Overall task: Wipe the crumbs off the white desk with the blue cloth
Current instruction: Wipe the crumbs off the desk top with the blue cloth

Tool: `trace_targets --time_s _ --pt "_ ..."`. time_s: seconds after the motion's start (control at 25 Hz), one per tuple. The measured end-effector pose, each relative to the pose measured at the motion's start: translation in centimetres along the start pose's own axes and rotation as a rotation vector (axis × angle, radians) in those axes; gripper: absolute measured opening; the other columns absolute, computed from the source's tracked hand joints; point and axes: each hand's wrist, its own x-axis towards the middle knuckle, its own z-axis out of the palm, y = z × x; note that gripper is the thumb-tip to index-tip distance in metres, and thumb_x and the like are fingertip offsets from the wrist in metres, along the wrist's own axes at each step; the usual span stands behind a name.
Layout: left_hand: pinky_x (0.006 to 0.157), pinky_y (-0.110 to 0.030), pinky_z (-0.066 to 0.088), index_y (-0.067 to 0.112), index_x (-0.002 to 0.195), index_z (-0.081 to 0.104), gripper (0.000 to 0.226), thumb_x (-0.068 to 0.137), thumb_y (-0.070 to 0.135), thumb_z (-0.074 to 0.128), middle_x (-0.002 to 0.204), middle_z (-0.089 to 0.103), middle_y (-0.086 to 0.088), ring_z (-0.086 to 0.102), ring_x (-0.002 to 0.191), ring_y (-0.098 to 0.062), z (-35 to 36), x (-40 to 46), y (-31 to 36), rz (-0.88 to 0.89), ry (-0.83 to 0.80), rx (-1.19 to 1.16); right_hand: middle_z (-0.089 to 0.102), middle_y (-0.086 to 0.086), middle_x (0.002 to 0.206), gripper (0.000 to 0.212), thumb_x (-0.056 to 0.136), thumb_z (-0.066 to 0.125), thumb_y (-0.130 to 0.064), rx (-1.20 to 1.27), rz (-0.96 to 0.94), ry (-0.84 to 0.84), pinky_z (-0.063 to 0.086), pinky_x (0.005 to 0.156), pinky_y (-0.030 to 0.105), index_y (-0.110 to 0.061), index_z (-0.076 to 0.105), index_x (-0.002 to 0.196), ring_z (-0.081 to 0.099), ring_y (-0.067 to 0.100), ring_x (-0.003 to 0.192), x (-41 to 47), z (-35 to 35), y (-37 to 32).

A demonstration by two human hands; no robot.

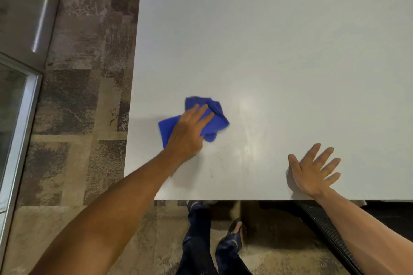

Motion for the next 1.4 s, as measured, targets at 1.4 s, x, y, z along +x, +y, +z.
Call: trace_targets --time_s 1.4 --pt "0.112 -0.052 0.035 0.007 0.148 0.042 0.062 0.087 -0.003 0.05 0.154 0.04 -0.019 0.039 0.141 -0.038 -1.7 7.2 -5.9 -0.324 0.179 0.156 -0.007 0.021 0.164 0.111 0.076 -0.006 -0.085 0.035 -0.037 0.034 0.002 0.112 0.07 -0.012 0.002 0.159 -0.006 0.051 0.147 0.0 -0.4 -0.3"
